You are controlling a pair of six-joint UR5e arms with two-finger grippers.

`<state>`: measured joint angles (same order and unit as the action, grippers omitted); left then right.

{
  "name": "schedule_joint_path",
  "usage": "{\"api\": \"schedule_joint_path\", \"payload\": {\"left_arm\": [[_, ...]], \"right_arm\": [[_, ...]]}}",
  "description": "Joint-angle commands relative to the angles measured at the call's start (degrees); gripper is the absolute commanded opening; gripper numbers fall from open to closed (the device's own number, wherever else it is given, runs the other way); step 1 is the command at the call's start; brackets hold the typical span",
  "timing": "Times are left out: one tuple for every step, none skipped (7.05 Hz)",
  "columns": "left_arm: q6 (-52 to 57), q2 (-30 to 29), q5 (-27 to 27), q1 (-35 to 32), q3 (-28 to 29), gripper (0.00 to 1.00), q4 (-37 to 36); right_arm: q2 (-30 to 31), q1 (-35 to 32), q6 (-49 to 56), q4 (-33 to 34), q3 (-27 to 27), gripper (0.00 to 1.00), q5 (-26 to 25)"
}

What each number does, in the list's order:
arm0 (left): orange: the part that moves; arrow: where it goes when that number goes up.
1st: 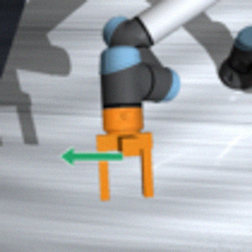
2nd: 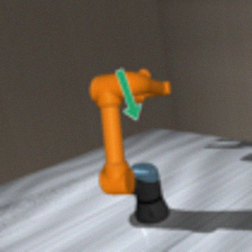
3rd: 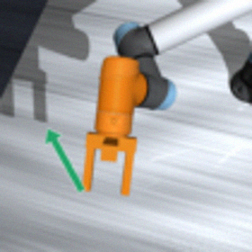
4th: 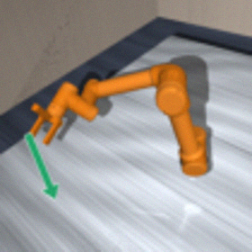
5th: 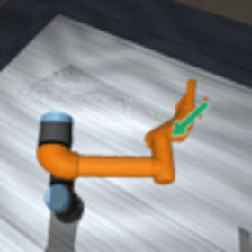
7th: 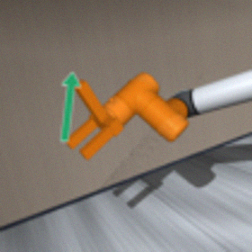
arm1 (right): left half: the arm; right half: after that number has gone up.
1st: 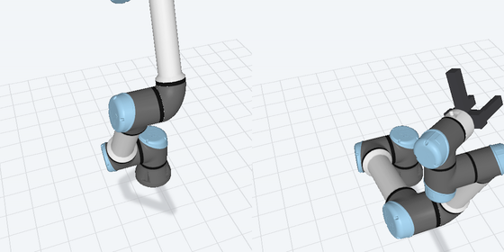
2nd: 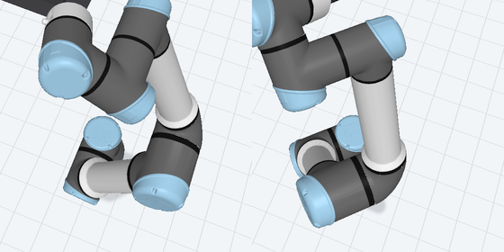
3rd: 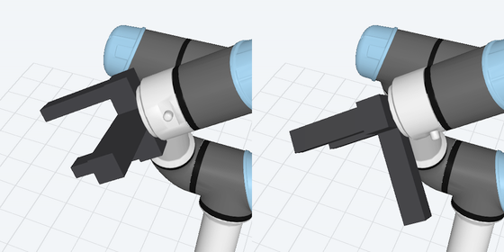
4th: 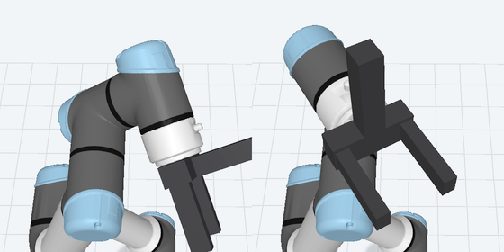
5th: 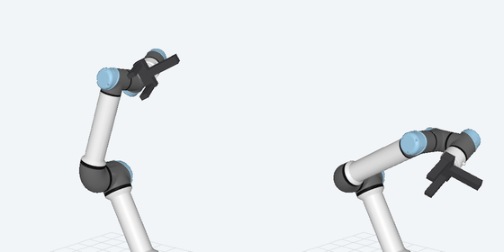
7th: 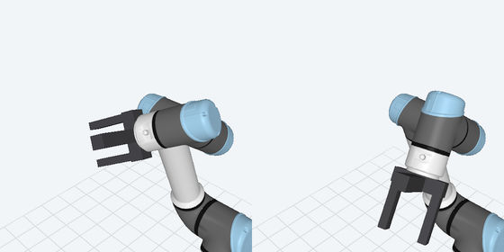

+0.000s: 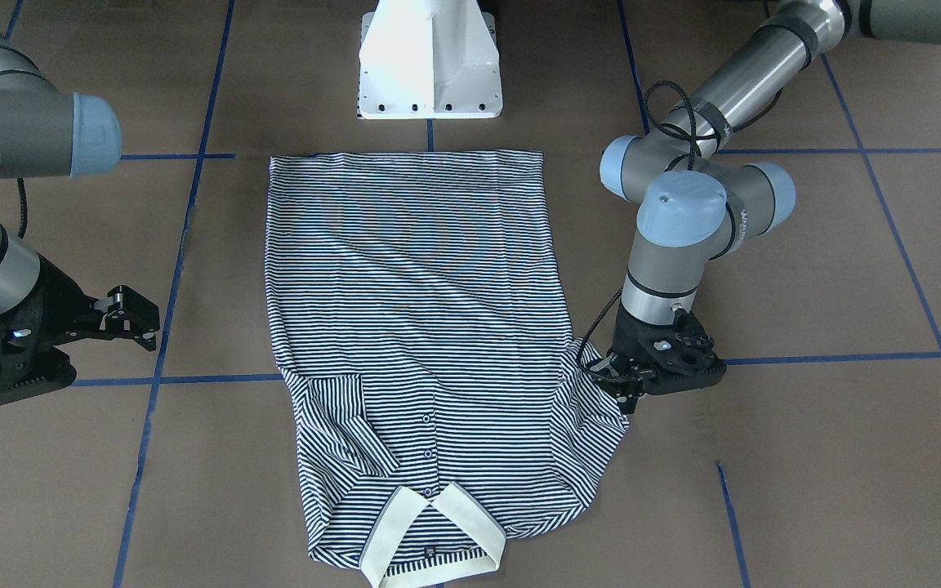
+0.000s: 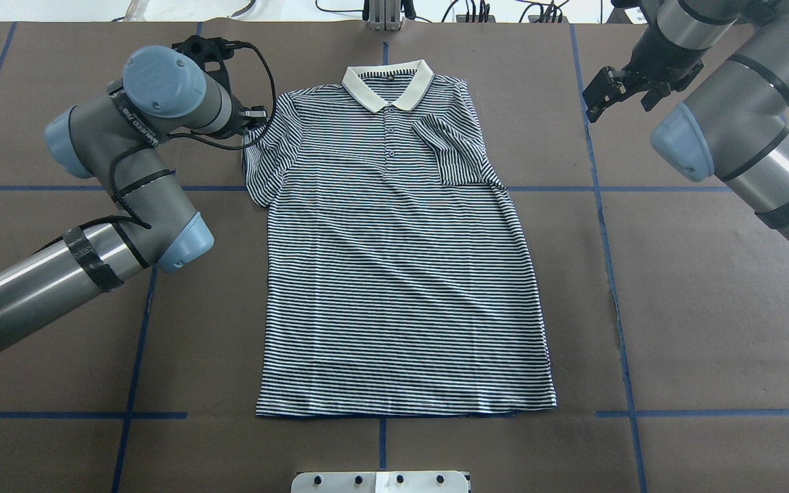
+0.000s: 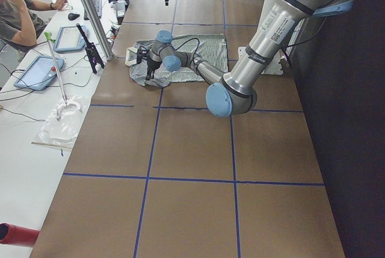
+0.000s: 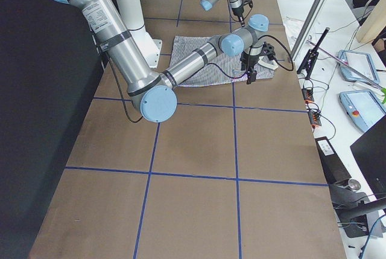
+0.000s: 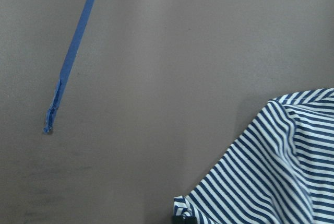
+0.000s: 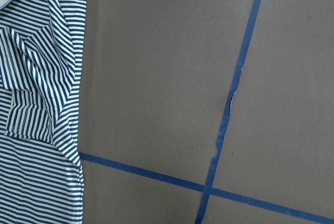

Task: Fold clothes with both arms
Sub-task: 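Grasp the sleeve nearest the left gripper and fold it inward across the chest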

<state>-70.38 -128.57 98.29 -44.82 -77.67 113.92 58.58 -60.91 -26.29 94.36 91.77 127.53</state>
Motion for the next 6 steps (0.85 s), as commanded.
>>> {"api": "schedule_joint_path", "payload": {"left_arm": [[-7.9,-6.9,0.7,2.1,3.3,0.00,-1.5],[-10.5,-14.9,0.6,2.2,13.1,0.00,-0.6],[-11.1,-19.0,0.5,2.1,20.5,0.00,5.0],[-11.0,-19.0,0.3,2.1,22.9,0.00,8.7],[-11.0,-19.2,0.3,2.1,23.8,0.00,10.8],[-11.0,-19.2,0.3,2.2,24.1,0.02,11.7]], "right_arm": [[0.6,-0.1,0.3,-0.1,-0.2,1.00,0.0],[0.9,-0.1,0.3,-0.1,-0.2,1.00,0.0],[0.8,-0.1,0.2,-0.1,-0.1,1.00,0.1],[0.8,0.0,0.1,-0.1,-0.1,1.00,0.2],[0.8,0.0,0.1,-0.1,-0.1,1.00,0.1],[0.8,0.0,0.1,-0.2,-0.1,1.00,0.1]]}}
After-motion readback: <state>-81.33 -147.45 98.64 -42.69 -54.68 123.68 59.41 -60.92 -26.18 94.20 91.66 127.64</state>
